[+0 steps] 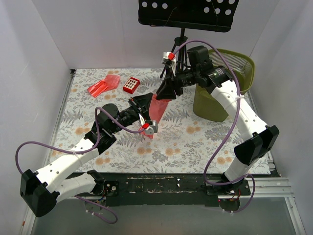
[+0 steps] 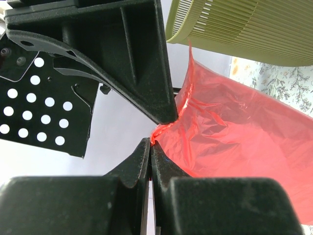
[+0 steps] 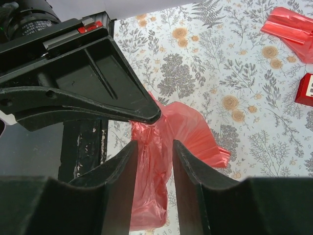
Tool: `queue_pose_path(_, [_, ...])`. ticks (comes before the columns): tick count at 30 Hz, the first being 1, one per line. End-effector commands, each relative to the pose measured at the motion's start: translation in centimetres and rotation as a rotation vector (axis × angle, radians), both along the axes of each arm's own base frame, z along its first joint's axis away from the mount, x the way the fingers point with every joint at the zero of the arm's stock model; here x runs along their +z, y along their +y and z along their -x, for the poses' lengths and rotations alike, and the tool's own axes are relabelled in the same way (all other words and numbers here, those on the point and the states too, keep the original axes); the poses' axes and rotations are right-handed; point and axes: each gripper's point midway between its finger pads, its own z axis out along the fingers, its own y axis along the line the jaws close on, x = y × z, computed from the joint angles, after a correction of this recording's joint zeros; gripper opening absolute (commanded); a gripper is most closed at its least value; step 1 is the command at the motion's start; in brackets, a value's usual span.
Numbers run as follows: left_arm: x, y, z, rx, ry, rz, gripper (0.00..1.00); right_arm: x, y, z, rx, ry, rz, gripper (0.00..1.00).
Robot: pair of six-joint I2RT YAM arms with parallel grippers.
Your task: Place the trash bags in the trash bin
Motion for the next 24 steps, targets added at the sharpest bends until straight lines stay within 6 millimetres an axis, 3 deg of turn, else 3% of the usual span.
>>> queue_pose_path(1, [1.4, 0.3, -0.2, 0.017, -0.026, 0.034, 0.00, 0.9, 0.1, 0.6, 0.009, -0.077, 0.006, 0.41])
queue_pose_path(9, [1.1, 0.4, 0.0, 0.012, -0.021, 0.023, 0.00, 1.1, 0.0, -0.3, -0.044, -0.111, 0.024, 0.27])
queue_pose_path(19, [0.7, 0.4, 0.0, 0.012, -0.014, 0.009, 0.00, 2.0, -0.3, -0.9, -0.071, -0.175, 0.022, 0.26])
queue_pose_path(24, [0.7, 0.3, 0.0, 0.010, -0.011, 0.010, 0.00, 2.5, -0.4, -0.8, -0.071, -0.211, 0.015, 0.33])
